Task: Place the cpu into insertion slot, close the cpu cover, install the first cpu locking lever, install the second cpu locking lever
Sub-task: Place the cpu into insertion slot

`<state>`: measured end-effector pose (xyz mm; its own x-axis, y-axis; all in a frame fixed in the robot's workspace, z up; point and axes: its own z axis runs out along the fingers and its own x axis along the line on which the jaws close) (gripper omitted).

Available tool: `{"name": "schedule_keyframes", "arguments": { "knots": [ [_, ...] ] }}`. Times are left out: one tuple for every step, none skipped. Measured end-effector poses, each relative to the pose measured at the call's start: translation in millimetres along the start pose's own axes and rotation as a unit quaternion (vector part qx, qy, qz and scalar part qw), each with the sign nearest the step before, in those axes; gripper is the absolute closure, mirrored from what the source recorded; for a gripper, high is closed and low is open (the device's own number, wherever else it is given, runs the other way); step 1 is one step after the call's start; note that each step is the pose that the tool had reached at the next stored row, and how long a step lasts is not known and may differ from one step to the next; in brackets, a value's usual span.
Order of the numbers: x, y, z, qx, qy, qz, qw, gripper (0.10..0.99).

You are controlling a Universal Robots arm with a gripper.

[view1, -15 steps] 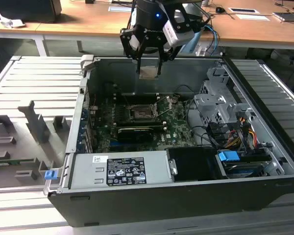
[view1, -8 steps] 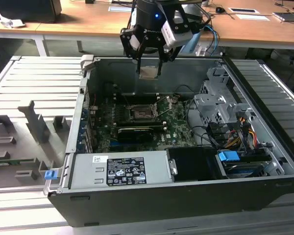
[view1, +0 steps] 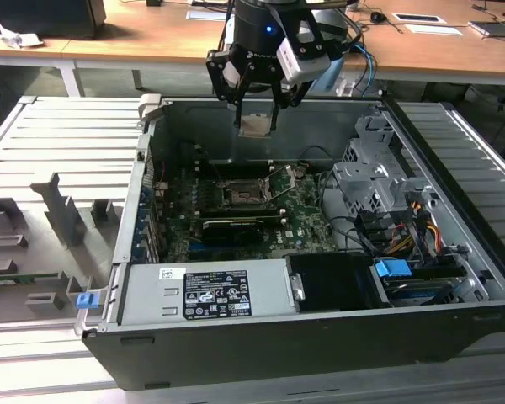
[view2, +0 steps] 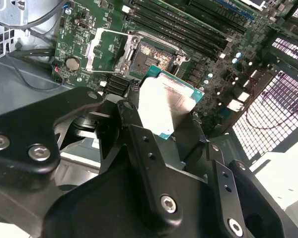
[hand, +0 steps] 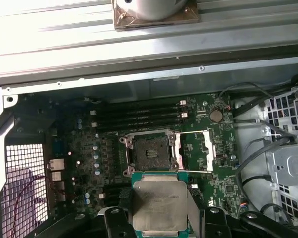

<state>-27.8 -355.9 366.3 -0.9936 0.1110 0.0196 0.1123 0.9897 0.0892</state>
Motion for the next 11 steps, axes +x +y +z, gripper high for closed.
{"name": "schedule_keyframes", "arguments": {
  "knots": [
    [0.0, 0.0, 0.0, 0.0, -0.0002, 0.002, 1.0, 0.557],
    [0.0, 0.0, 0.0, -0.0001, -0.0003, 0.004, 1.0, 0.557],
    [0.0, 0.0, 0.1, -0.0002, -0.0005, 0.006, 1.0, 0.557],
    [0.0, 0.0, 0.1, -0.0002, -0.0006, 0.007, 1.0, 0.557],
    [0.0, 0.0, 0.1, -0.0002, -0.0008, 0.009, 1.0, 0.557],
    [0.0, 0.0, 0.2, -0.0003, -0.0011, 0.013, 0.9999, 0.557],
    [0.0, 0.0, 0.3, -0.0004, -0.0015, 0.017, 0.9999, 0.557],
    [0.0, 0.0, 0.4, -0.0004, -0.0019, 0.021, 0.9998, 0.557],
    [0.0, 0.0, 0.6, -0.0005, -0.0022, 0.025, 0.9997, 0.557],
    [0.0, 0.0, 0.9, -0.0007, -0.0025, 0.029, 0.9996, 0.557],
    [0.0, -0.1, 1.3, -0.0008, -0.0027, 0.03, 0.9996, 0.557]
  ]
}}
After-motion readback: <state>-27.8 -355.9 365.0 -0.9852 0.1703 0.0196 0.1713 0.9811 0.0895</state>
